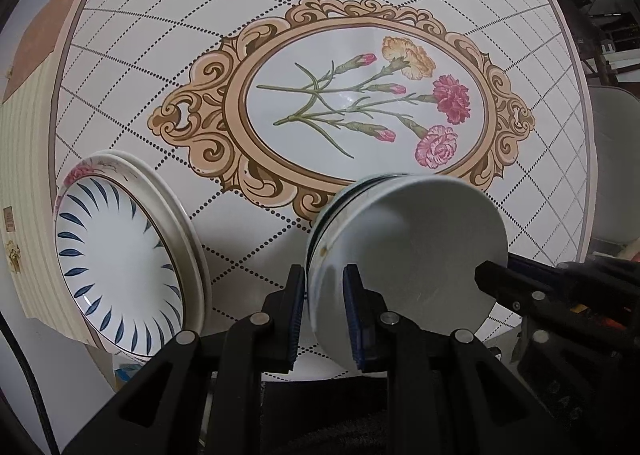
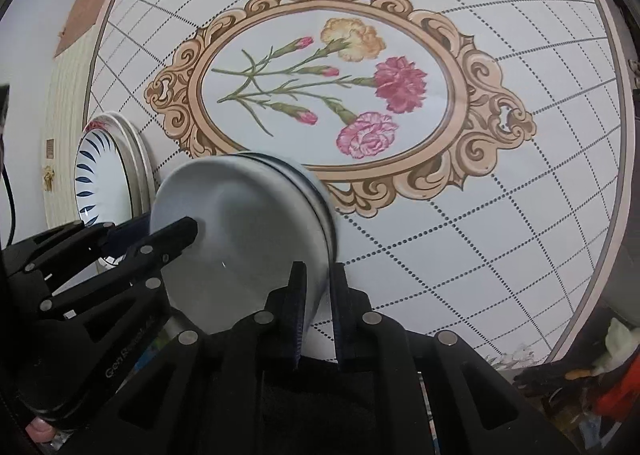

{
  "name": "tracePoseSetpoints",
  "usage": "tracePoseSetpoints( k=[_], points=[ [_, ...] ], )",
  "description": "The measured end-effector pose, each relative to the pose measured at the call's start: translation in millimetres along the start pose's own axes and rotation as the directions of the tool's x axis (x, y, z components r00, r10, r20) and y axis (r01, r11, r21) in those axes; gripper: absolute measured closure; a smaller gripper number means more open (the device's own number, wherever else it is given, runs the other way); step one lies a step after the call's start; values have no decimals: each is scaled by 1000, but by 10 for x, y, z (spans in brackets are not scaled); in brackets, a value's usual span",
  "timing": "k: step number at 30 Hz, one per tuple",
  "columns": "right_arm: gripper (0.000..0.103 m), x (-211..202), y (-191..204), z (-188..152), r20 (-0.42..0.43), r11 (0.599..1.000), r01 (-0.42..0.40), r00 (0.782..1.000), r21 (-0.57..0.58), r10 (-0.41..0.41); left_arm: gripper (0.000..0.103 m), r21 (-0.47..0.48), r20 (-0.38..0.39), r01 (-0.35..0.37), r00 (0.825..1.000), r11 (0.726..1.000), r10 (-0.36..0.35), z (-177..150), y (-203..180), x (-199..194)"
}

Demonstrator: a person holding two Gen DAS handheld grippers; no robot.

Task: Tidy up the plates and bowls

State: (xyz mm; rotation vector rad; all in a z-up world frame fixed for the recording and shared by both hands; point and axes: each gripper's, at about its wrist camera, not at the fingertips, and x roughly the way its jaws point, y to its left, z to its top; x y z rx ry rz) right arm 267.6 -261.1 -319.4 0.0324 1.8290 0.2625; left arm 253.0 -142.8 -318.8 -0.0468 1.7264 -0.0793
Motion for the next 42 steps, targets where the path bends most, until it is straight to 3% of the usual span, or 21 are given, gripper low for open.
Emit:
tracePoseSetpoints(
  k=[8, 12, 14, 16, 18, 21, 23, 24, 26, 28, 34, 42],
  points=[
    [91, -44, -132, -105, 36, 999, -32, 999, 40, 30, 86, -10, 26, -15, 1000, 1000, 16, -89, -3, -86],
    [81, -193, -60, -258, 108, 999, 50, 993, 20, -52, 85, -21, 98, -50, 994, 999, 51, -232, 1, -306],
    [64, -290, -37, -353, 152, 996, 90, 984, 12, -90, 85, -28, 130, -65, 989, 997, 68, -322, 5, -415],
    [33, -389, -30, -464, 190, 994, 109, 976, 7, -108, 83, -43, 156, -73, 985, 996, 79, -433, 19, -521],
    [20, -497, -32, -595, 231, 992, 128, 965, 3, -125, 81, -57, 178, -79, 980, 995, 88, -561, 32, -626],
    [17, -641, -62, -809, 282, 987, 160, 946, 18, -158, 75, -56, 207, -86, 973, 995, 96, -700, -2, -738],
    [9, -721, -98, -946, 305, 986, 160, 938, 38, -164, 66, -54, 240, -97, 965, 994, 107, -810, -37, -852],
    [7, -773, -119, -1030, 321, 986, 158, 933, 48, -165, 61, -52, 249, -101, 962, 994, 111, -837, -50, -880],
    [4, -869, -122, -1170, 349, 984, 167, 920, 62, -178, 31, -43, 283, -103, 953, 994, 111, -917, -84, -997],
    [0, -956, -91, -1293, 377, 981, 182, 905, 73, -196, 17, -34, 330, -126, 935, 992, 130, -1008, -130, -1137],
    [0, -1276, 47, -1635, 455, 972, 216, 859, 92, -234, 12, -33, 430, -162, 888, 986, 160, -1245, -214, -1478],
    [0, -1630, 176, -1961, 522, 968, 230, 816, 102, -249, 12, -71, 496, -115, 858, 991, 135, -1465, -197, -1821]
  ],
)
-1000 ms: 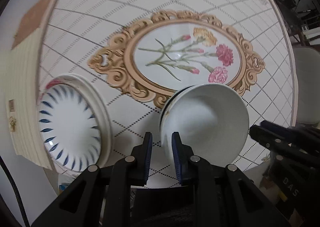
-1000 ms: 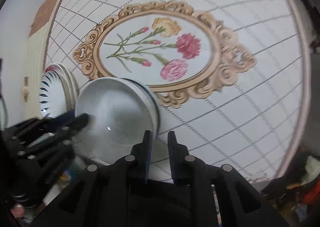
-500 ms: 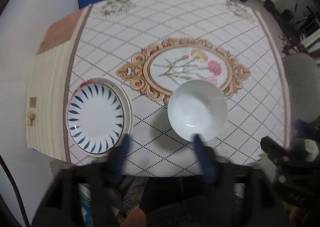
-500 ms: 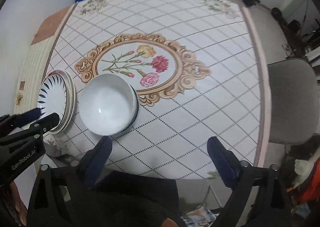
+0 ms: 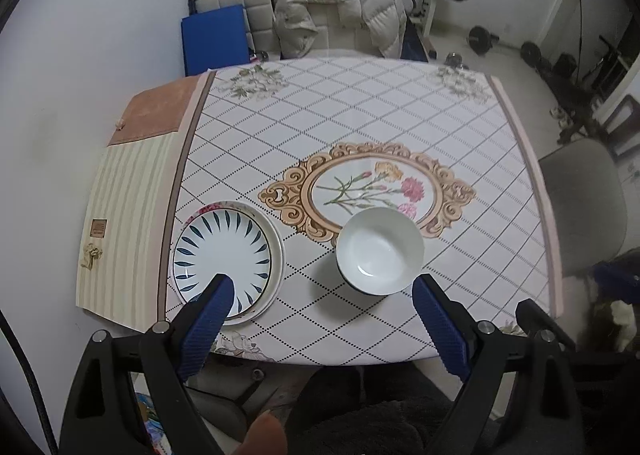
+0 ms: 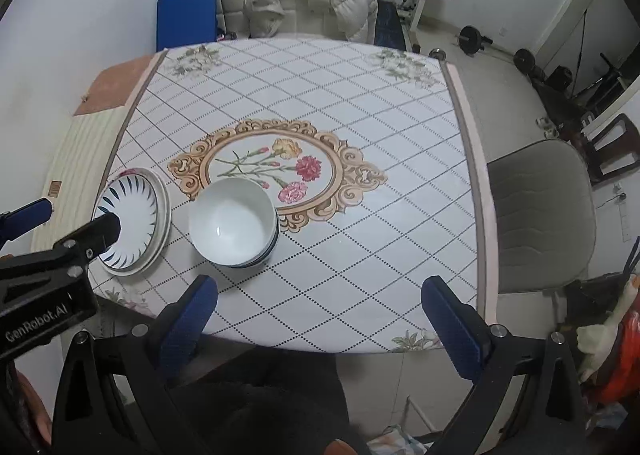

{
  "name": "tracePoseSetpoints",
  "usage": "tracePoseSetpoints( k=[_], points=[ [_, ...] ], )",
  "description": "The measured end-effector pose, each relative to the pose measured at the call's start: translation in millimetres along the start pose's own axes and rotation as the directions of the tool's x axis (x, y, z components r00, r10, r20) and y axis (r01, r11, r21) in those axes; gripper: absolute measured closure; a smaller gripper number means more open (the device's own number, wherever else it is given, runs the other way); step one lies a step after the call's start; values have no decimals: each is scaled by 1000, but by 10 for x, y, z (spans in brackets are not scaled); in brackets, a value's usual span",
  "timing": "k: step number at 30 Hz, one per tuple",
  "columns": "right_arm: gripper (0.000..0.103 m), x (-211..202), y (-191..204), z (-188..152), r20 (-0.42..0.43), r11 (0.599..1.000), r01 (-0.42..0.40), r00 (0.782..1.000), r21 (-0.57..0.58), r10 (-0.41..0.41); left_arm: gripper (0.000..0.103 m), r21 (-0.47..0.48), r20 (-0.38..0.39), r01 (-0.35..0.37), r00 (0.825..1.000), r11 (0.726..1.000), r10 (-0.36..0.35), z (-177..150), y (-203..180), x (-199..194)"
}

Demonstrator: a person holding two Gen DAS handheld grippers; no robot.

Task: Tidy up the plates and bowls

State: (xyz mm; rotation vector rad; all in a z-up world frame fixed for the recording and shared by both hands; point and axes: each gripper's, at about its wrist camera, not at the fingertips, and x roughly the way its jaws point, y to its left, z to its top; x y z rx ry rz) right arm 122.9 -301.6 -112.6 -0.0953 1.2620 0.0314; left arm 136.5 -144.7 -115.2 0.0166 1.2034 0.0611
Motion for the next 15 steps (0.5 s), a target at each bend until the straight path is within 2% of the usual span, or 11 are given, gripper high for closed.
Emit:
tracePoseSetpoints(
  k=[9, 15],
  points=[
    [0, -447, -35, -7, 89, 1000, 24, 996, -4, -24, 11, -18, 58, 28, 998, 999, -27, -40, -23, -345],
    [0, -574, -64, 12, 104, 1000, 16, 994, -8, -16, 11, -24, 74, 38, 997, 999, -36, -42, -37, -451]
  ],
)
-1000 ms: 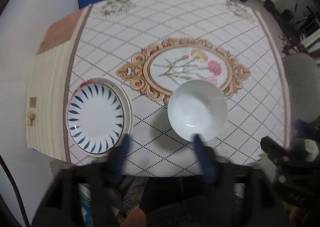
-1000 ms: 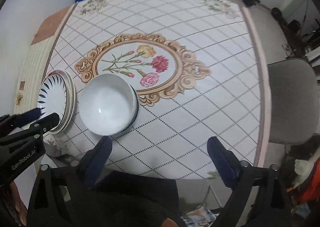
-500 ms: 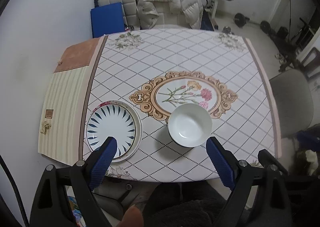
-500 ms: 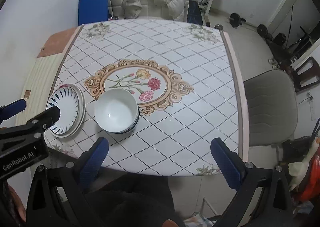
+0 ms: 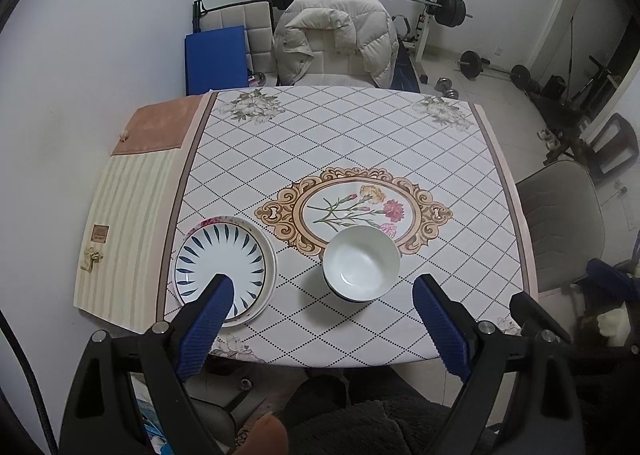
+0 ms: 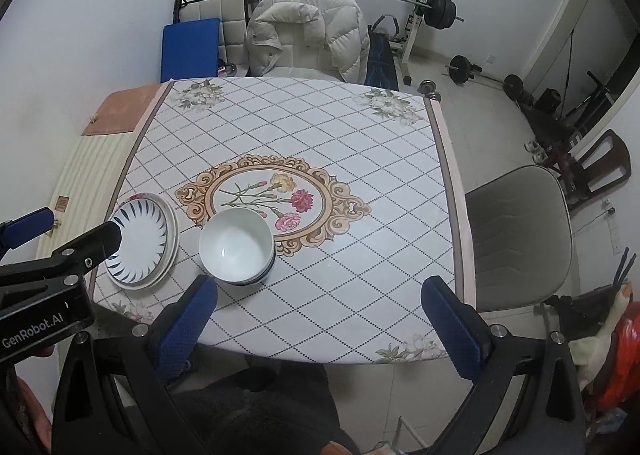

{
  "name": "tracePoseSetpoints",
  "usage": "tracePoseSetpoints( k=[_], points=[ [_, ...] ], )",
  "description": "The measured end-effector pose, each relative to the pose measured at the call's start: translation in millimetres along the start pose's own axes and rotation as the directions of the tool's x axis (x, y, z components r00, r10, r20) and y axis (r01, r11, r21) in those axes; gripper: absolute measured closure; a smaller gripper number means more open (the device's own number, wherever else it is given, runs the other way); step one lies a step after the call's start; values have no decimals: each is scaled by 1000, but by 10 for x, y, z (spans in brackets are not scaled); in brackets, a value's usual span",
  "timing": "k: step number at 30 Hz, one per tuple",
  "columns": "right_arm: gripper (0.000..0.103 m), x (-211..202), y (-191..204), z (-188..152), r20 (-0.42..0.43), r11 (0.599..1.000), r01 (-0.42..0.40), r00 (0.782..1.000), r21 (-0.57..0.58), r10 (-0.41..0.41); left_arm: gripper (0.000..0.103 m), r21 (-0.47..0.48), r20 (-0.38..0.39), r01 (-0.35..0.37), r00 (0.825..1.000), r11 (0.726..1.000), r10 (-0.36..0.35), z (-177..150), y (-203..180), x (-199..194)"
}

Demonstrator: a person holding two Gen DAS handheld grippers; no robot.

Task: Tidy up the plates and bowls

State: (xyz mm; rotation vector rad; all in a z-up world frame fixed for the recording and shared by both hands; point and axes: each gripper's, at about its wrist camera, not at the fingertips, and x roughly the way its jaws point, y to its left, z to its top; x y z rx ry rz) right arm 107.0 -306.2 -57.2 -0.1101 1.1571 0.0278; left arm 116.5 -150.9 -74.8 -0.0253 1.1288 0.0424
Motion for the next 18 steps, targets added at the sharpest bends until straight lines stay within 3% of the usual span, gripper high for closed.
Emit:
tracePoseSetpoints(
  k=[10, 14, 18],
  points=[
    [0, 249, -178, 59, -13, 999, -39, 999, 25, 40, 11, 24, -35, 30, 999, 999, -29, 57, 8, 187],
    [0, 557, -379, 107, -17, 985, -157, 987, 77, 158, 11, 25, -98, 67, 993, 997, -64, 131, 39, 566],
    [0, 1079, -568, 137, -86, 939, -304, 944, 158, 320, 11, -27, -168, 153, 973, 988, -156, 195, 127, 1043]
  ],
)
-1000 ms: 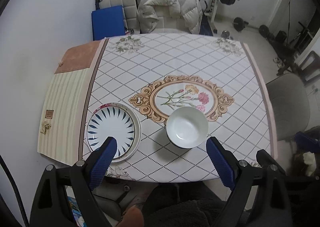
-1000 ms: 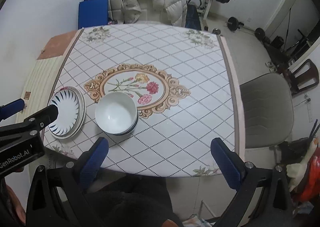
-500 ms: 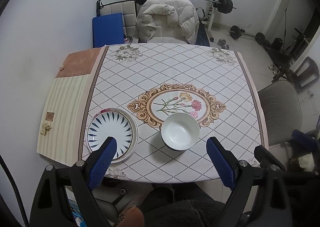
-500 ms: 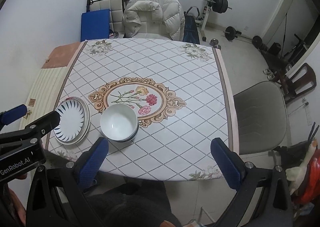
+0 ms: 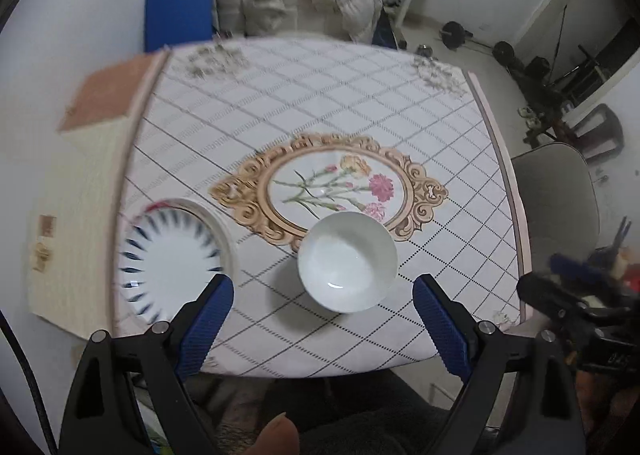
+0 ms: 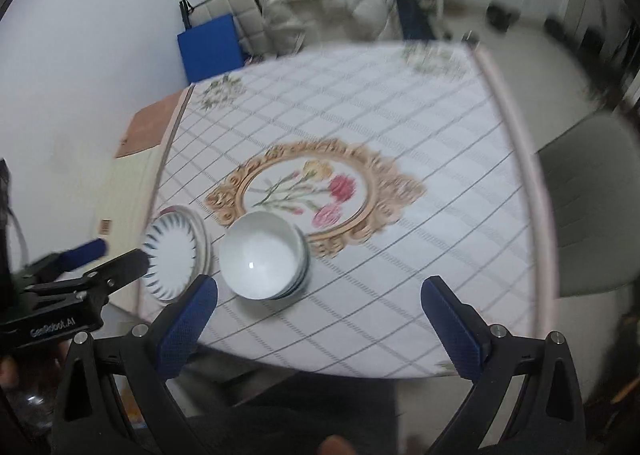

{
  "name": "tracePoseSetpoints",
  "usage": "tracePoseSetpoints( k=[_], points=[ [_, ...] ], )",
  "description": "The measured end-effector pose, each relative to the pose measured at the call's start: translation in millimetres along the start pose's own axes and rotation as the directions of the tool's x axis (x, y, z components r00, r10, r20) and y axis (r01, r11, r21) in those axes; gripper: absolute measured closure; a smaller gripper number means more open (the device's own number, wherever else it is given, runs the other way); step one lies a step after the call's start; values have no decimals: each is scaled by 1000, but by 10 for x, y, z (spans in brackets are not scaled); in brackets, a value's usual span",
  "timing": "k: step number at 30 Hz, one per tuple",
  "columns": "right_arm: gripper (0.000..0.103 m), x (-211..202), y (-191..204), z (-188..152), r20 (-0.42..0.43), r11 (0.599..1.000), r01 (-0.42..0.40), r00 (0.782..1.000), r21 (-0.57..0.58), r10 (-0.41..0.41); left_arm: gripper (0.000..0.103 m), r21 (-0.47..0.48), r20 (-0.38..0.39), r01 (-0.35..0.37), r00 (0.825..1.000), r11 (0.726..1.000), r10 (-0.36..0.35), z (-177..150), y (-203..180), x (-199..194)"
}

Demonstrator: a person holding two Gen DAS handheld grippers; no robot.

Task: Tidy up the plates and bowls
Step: 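Close the left tool on the bowl stack rim while the right tool grips it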

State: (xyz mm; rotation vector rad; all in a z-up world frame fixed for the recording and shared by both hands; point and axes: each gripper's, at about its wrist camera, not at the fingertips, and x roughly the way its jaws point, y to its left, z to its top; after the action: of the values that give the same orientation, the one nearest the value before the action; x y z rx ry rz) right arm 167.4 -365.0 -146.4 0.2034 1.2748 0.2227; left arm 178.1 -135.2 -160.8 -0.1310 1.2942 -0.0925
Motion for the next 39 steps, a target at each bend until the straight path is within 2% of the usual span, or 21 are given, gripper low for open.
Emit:
tracePoseSetpoints(
  k=[3, 6, 12, 16, 21, 28, 29, 31, 33, 35, 39],
  points=[
    [0, 419, -213, 67, -67, 996, -80, 994, 35, 82, 11, -85, -86, 81, 992, 993, -88, 89, 176, 454],
    [0, 878, -372, 105, -141, 985, -158, 976, 71, 167, 11, -139, -137, 111, 982, 984, -131, 118, 268, 809],
    [0, 1518, -455, 132, -242, 965, -239, 935, 105, 258, 11, -202, -214, 154, 957, 967, -197, 136, 359, 1360],
    [0, 1870, -462, 144, -274, 939, -319, 898, 132, 344, 11, -270, -230, 225, 929, 936, -290, 121, 468, 1630],
    [0, 2304, -503, 131, -316, 899, -389, 842, 203, 436, 11, -306, -255, 242, 911, 921, -324, 131, 567, 1849],
    [0, 2657, -479, 78, -352, 858, -438, 785, 266, 510, 11, -336, -274, 278, 885, 900, -376, 110, 647, 2055],
    [0, 2701, -474, 73, -360, 839, -473, 759, 269, 543, 11, -340, -275, 285, 881, 896, -385, 106, 649, 2075],
    [0, 2774, -454, 65, -362, 822, -492, 739, 286, 568, 11, -349, -275, 305, 871, 886, -408, 96, 657, 2114],
    [0, 2850, -444, 59, -364, 814, -498, 729, 299, 580, 11, -360, -277, 317, 862, 877, -425, 87, 661, 2163],
    [0, 2894, -433, 65, -364, 804, -509, 718, 308, 594, 11, -361, -284, 314, 860, 878, -424, 83, 655, 2207],
    [0, 2949, -404, 75, -380, 815, -505, 721, 284, 580, 11, -354, -321, 296, 853, 887, -412, 66, 660, 2320]
  ],
)
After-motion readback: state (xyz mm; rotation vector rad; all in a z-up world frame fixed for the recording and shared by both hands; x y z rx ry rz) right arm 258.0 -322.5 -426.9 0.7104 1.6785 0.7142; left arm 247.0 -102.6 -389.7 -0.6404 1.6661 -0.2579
